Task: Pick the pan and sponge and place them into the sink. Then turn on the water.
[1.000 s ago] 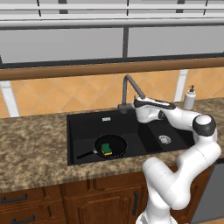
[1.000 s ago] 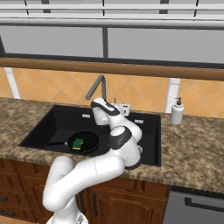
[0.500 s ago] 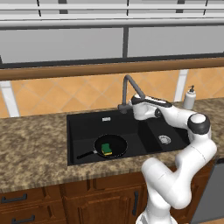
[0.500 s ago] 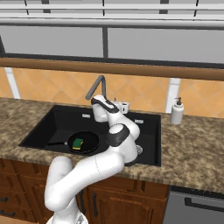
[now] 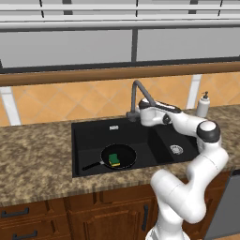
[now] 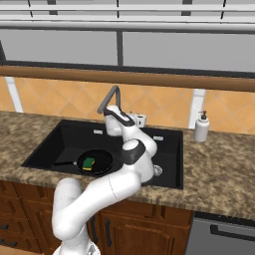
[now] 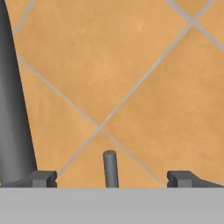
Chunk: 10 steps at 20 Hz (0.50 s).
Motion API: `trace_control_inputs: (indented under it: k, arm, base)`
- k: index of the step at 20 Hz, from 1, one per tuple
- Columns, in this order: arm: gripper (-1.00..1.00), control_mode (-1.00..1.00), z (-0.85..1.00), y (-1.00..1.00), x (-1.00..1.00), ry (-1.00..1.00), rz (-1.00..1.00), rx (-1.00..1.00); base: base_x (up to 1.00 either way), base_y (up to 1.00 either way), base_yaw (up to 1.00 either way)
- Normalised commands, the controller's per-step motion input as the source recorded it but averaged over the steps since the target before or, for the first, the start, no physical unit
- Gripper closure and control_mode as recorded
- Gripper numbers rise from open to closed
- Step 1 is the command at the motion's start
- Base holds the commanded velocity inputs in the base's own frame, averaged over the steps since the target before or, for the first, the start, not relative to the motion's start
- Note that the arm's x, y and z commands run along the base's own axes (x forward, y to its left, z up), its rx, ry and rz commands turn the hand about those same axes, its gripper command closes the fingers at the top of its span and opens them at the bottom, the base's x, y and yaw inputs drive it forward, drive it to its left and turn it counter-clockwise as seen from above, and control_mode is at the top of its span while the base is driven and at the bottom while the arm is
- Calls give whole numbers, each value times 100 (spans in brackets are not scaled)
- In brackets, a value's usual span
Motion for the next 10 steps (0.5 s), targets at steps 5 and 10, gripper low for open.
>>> trace_control_inputs:
  k: [5, 10]
  arm:
    - [-100, -100, 0, 0, 15, 0, 0, 0]
    - [-100, -100, 0, 0, 13, 0, 0, 0]
  base:
    - [0, 0, 0]
    - [0, 0, 0]
